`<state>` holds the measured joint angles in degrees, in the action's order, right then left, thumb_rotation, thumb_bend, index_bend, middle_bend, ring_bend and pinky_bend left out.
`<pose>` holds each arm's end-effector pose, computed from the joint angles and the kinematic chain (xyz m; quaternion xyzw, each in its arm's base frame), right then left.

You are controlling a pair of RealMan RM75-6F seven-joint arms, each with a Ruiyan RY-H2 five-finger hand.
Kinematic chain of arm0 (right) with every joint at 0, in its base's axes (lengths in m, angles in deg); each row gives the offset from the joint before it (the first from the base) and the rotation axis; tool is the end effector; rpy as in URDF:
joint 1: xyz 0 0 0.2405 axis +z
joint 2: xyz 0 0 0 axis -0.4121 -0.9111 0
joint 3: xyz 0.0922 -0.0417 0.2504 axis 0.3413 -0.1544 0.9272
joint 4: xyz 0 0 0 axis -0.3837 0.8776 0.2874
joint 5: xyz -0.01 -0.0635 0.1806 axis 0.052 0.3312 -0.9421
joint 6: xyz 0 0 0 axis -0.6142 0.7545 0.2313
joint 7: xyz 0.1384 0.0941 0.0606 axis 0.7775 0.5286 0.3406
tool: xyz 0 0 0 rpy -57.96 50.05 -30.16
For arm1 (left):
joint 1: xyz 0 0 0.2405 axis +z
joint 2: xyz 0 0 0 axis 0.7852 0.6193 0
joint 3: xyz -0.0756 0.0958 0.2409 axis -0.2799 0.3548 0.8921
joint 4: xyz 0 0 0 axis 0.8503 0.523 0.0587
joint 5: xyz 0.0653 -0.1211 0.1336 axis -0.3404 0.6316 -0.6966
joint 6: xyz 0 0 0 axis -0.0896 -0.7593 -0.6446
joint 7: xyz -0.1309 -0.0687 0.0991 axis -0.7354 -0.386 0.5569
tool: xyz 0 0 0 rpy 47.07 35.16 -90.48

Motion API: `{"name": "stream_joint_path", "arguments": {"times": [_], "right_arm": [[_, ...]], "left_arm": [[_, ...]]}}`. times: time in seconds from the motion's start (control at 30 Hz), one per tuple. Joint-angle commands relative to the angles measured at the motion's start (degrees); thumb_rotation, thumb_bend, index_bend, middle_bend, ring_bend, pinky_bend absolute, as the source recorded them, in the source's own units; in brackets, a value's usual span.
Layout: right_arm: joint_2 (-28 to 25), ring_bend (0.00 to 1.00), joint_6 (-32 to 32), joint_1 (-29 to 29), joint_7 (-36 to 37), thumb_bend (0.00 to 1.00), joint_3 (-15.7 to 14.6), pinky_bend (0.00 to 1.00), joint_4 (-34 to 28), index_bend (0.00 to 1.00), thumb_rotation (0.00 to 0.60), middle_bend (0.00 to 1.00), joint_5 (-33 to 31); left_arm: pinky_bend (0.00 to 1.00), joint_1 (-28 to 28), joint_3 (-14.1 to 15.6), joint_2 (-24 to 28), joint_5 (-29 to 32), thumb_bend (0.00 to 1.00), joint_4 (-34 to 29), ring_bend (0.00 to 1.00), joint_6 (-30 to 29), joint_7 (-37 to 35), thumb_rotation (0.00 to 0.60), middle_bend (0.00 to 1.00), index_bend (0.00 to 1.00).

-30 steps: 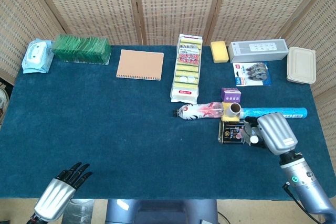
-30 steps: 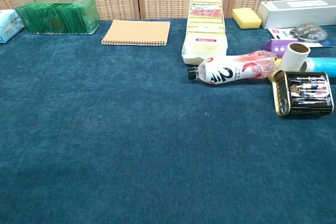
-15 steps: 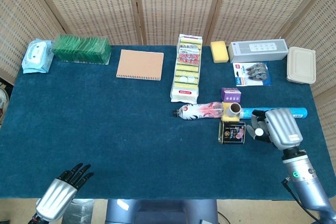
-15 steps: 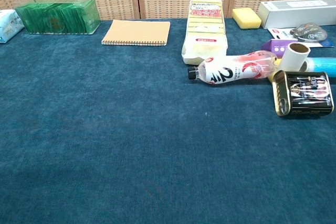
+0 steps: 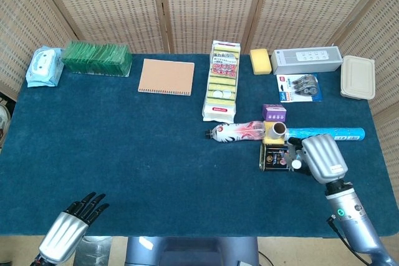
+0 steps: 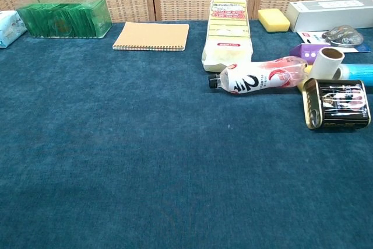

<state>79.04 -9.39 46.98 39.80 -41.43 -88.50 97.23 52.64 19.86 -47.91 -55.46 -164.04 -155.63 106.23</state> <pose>-0.1757 -0.2926 0.1794 0.6641 -0.3424 0.4636 0.4763 -0.2445 0.1120 0.0725 -0.7668 -0.2673 -0.3736 0.4484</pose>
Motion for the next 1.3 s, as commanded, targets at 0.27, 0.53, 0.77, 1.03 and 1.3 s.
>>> {"name": "stream_joint_path", "arguments": {"times": [0.27,0.53,0.77,1.03,1.3], "right_arm": [[0.2,1.0,-1.6,0.7,1.9,0.48,0.8,1.0,1.2,0.81,0.6,0.98,-1.9],[1.6,1.0,-0.7,1.6,4.5,0.48,3.4,1.0,1.3,0.81,0.6,0.98,-3.1],[6.8,1.0,-2.2,4.8,4.1,0.48,7.8,1.0,5.5,0.81,0.6,0.98,-11.2],[13.7,1.0,-4.8,9.3,5.5,0.48,12.3,1.0,12.7,0.81,0.6,0.98,-19.7],[14.9,1.0,-6.3,10.7,5.4,0.47,13.1,1.0,16.0,0.81,0.6,0.98,-21.9]], "left_arm": [[0.39,0.1,-0.1,0.0,-0.2,0.28,0.4,0.16,-0.3,-0.5,0.6,0.18,0.22],[0.39,0.0,0.4,0.0,-1.2,0.28,0.4,0.16,-0.4,-1.0,0.6,0.18,0.22],[0.39,0.0,0.5,-0.1,-1.0,0.28,0.4,0.16,0.2,-0.7,0.6,0.18,0.22],[0.39,0.1,0.5,-0.4,-0.3,0.28,0.2,0.16,1.0,0.0,0.6,0.18,0.22],[0.39,0.3,0.5,-0.4,-0.2,0.28,0.1,0.16,0.8,0.2,0.6,0.18,0.22]]}}
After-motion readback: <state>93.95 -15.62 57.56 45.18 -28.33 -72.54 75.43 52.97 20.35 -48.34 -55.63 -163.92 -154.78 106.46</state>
